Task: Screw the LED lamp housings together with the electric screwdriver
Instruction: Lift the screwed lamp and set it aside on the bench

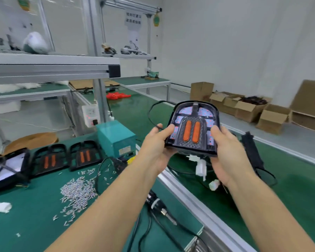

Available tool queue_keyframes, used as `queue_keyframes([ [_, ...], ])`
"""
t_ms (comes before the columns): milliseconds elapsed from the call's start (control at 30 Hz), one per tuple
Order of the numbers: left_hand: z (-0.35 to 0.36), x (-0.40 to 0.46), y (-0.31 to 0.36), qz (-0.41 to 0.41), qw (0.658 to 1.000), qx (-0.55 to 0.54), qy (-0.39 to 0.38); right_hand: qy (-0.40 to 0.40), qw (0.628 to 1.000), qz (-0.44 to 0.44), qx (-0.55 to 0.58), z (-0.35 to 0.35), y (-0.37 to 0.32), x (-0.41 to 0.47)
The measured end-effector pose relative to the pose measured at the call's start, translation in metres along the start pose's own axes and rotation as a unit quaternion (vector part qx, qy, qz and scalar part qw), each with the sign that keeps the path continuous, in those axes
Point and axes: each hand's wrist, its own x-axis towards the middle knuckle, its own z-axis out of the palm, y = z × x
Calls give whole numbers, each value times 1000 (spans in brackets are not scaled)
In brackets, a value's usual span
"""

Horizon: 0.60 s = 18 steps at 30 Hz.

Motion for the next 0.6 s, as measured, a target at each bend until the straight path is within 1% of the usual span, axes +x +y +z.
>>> queue_keyframes([
  [100, 27, 14, -11, -7, 998, 41, -41, 44, 999, -5, -14, -20, -17, 22],
  [233, 52, 31, -24, 16, 995, 81, -60, 93, 995, 15, -36, -42, -32, 52],
  [333, 61, 42, -35, 34, 980, 181, -74, 123, 988, 41, -90, -56, -33, 69],
  [467, 70, 55, -47, 19, 956, 289, -36, 137, 967, 64, -204, -64, -33, 88],
  [600, 79, 63, -53, 37, 934, 354, -11, 140, 916, 60, -371, -76, -31, 102],
])
